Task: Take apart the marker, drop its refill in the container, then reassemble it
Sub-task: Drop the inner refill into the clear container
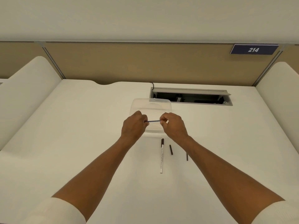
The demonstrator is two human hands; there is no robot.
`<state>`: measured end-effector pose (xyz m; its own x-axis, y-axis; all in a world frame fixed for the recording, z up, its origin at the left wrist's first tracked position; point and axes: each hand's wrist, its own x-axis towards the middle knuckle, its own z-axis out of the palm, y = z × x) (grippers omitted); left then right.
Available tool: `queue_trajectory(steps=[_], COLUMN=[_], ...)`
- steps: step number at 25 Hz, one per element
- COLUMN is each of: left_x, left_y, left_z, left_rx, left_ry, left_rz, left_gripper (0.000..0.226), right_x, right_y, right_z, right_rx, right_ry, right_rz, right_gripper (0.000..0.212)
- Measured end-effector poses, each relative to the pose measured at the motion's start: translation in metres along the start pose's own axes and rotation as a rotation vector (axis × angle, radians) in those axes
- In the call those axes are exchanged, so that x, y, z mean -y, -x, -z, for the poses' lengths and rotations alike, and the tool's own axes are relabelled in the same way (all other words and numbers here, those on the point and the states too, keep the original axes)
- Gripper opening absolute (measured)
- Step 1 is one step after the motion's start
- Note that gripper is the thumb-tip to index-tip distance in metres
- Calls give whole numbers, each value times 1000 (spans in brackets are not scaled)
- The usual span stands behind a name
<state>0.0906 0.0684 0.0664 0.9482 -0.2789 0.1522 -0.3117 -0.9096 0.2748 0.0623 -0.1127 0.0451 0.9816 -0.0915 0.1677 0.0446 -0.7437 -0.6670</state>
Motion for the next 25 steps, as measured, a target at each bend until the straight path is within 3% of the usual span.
queue_trajectory(steps=[5, 9, 14, 19, 25], left_x=[-1, 4, 19, 21, 22], left_y=[-44, -74, -106, -121, -128], left_z=[5, -2, -22, -42, -66], left_rx=[2, 28, 153, 331, 397], left_ry=[-49, -50, -55, -232, -389], left_rz=[-63, -56, -31, -139, -156], left_gripper=[15, 13, 8, 7, 10], right_x=[2, 2, -3, -3, -8], right_y=[-45, -75, -102, -112, -112], right_z=[12, 11, -3, -17, -24], right_rx=[-9, 99, 249, 363, 460], right_ry=[117, 250, 523, 886, 967], right_rz=[40, 46, 119, 284, 276], right_gripper=[13, 15, 16, 19, 13])
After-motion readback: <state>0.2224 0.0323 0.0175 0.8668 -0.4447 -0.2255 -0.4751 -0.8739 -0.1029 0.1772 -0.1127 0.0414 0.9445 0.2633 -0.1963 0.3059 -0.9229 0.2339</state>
